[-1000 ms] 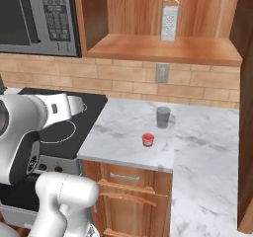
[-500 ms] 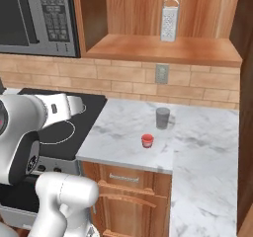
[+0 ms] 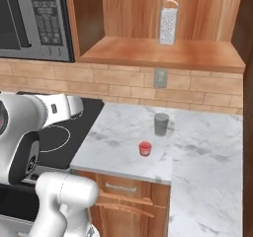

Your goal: Pick the cereal and jam from the counter and place them in the cabinets closest to them.

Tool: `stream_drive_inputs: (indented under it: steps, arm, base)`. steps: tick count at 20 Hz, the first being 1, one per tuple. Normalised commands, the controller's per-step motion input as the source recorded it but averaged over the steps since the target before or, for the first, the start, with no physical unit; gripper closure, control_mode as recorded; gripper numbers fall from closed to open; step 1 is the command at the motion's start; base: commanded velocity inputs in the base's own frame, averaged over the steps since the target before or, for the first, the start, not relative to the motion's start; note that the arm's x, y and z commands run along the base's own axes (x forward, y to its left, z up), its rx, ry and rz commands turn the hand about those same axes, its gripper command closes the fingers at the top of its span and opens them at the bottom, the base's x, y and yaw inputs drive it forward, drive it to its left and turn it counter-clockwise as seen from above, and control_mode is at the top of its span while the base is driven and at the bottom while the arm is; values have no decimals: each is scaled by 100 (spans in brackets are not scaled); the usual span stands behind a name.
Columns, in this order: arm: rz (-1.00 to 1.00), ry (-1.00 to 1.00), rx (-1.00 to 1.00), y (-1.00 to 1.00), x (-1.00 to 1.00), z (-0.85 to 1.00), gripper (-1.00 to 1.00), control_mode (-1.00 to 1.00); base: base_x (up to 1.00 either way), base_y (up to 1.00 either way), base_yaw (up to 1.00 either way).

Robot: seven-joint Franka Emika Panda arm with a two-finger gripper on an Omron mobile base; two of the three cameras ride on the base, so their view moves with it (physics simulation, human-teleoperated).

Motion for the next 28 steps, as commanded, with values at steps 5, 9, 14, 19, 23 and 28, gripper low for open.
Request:
stream_drive_inputs:
  steps: [5,9,14,19,23,28]
  arm:
    - [0,0,0,0,0,0,-100,100]
    - [0,0,0,0,0,0,-100,-100]
    - [0,0,0,0,1,0,-100,-100]
    - [0,11,0,-9,6,-1,-100,-100]
    - [0,14,0,-19,5,-3,-100,-100]
    - [0,11,0,-42,0,-8,-100,-100]
  base:
    - [36,-20,1]
    - [9,-6,2]
    - [0,0,0]
    - [0,0,0]
    - [0,0,0]
    - [0,0,0]
